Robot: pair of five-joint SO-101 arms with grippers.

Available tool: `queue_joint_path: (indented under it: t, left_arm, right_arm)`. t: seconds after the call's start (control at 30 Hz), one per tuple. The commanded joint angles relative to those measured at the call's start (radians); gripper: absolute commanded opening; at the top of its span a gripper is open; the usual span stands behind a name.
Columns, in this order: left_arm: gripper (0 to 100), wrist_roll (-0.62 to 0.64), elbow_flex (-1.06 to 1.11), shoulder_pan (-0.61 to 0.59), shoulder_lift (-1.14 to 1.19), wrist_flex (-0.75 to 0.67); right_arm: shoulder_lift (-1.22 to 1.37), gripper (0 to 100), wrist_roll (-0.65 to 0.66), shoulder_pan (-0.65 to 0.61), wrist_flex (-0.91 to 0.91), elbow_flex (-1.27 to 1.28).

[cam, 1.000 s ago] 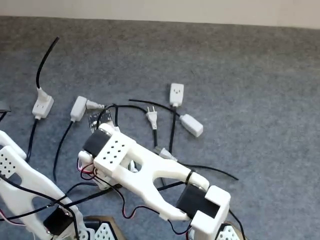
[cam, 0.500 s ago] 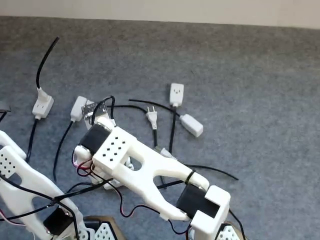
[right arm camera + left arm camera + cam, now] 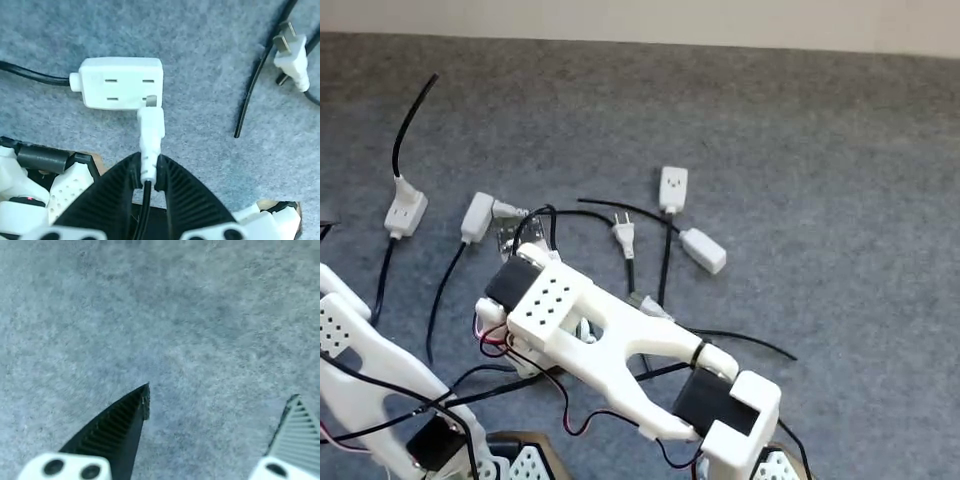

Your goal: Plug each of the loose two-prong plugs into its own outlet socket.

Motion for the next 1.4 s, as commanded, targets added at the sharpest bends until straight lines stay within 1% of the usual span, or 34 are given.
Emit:
queue_joint_path:
  t: [0.0, 0.2, 0.27, 0.67, 1.0, 1.17, 1.37]
  left_arm:
    - [40, 0.000, -0.045, -0.016, -0.019, 0.002]
    - [40, 0.000, -0.045, -0.016, -0.019, 0.002]
    - [40, 0.000, -0.045, -0.016, -0.019, 0.002]
    - [40, 0.000, -0.045, -0.013, -0.019, 0.002]
    - [40, 0.000, -0.045, -0.015, -0.019, -0.002]
    - [40, 0.000, -0.045, -0.015, -0.019, -0.002]
    - [40, 0.000, -0.045, -0.016, -0.019, -0.002]
  right_arm:
    - [-0.010, 0.5, 0.014, 0.016, -0.016, -0.004]
    - [-0.010, 0.5, 0.015, 0.062, -0.024, -0.004]
    - [-0.010, 0.5, 0.034, 0.074, -0.024, -0.004]
    - [-0.012, 0.5, 0.040, 0.025, -0.021, -0.028]
    - [-0.008, 0.5, 0.040, 0.025, -0.025, -0.042]
    - [-0.005, 0.5, 0.040, 0.025, -0.076, -0.033]
    - [0.051, 0.5, 0.040, 0.025, -0.071, -0.036]
